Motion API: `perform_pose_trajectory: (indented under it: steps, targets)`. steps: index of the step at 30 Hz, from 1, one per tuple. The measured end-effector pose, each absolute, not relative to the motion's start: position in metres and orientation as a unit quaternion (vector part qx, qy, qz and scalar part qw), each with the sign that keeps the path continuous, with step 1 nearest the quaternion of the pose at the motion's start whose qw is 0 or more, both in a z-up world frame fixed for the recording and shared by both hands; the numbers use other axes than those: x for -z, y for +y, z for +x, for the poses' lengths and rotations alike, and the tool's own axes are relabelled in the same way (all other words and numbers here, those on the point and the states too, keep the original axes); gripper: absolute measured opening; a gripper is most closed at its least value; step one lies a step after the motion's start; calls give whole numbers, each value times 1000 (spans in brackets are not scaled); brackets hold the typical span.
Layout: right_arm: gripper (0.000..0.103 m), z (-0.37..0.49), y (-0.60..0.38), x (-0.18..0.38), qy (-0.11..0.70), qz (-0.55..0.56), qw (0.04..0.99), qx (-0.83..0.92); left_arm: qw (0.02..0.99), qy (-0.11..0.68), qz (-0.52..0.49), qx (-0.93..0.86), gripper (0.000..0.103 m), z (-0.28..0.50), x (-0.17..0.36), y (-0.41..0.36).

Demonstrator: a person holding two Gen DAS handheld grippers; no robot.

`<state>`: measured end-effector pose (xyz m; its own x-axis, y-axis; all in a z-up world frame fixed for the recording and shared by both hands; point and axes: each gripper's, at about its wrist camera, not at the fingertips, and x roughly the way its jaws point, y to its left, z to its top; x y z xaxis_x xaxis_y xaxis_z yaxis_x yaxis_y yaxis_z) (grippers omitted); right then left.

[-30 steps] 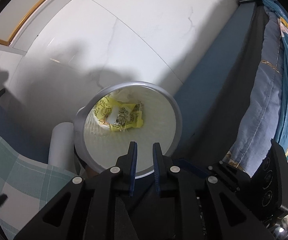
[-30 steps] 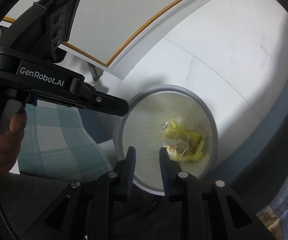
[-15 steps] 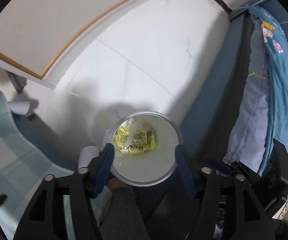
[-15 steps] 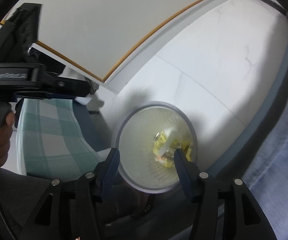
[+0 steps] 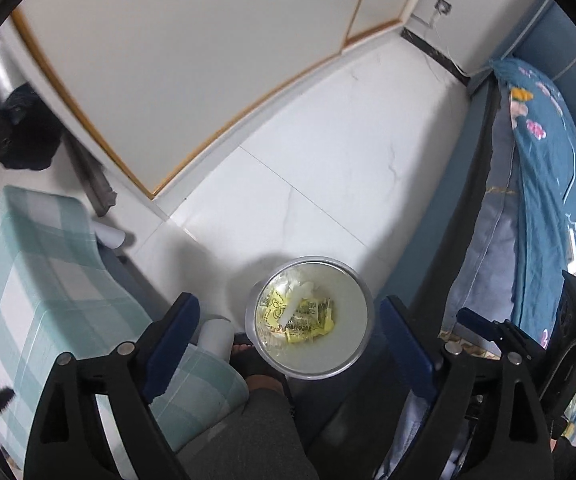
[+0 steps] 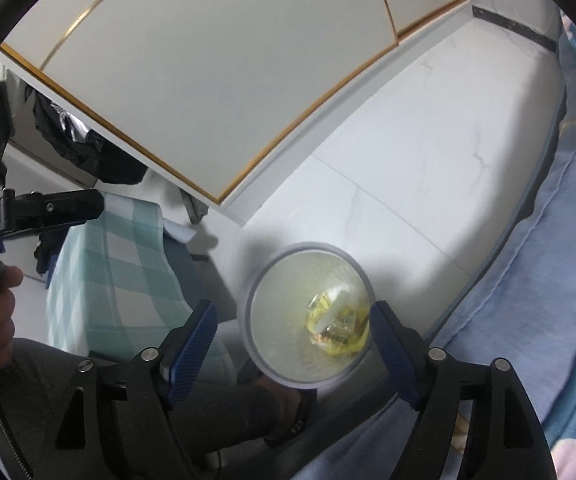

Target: Collect trash

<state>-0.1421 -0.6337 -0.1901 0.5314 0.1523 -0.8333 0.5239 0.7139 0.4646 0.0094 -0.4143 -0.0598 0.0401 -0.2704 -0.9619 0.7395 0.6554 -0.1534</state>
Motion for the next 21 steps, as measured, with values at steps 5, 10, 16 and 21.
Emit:
perform_pose_trajectory:
  steps: [5, 10, 16, 21]
  targets:
    - [90, -147, -632, 170, 449, 349, 814, 115, 697, 580, 203, 368, 91, 3, 59, -412]
    - [92, -150, -629, 161, 442, 343, 820, 118, 709, 582, 180, 355, 91, 9, 53, -402]
    - [94, -148, -627, 158, 444, 334, 823, 119, 720, 578, 182, 339, 91, 8, 53, -401]
    - [95, -147, -627, 154, 439, 330, 827, 119, 719, 577, 178, 344, 91, 8, 53, -399]
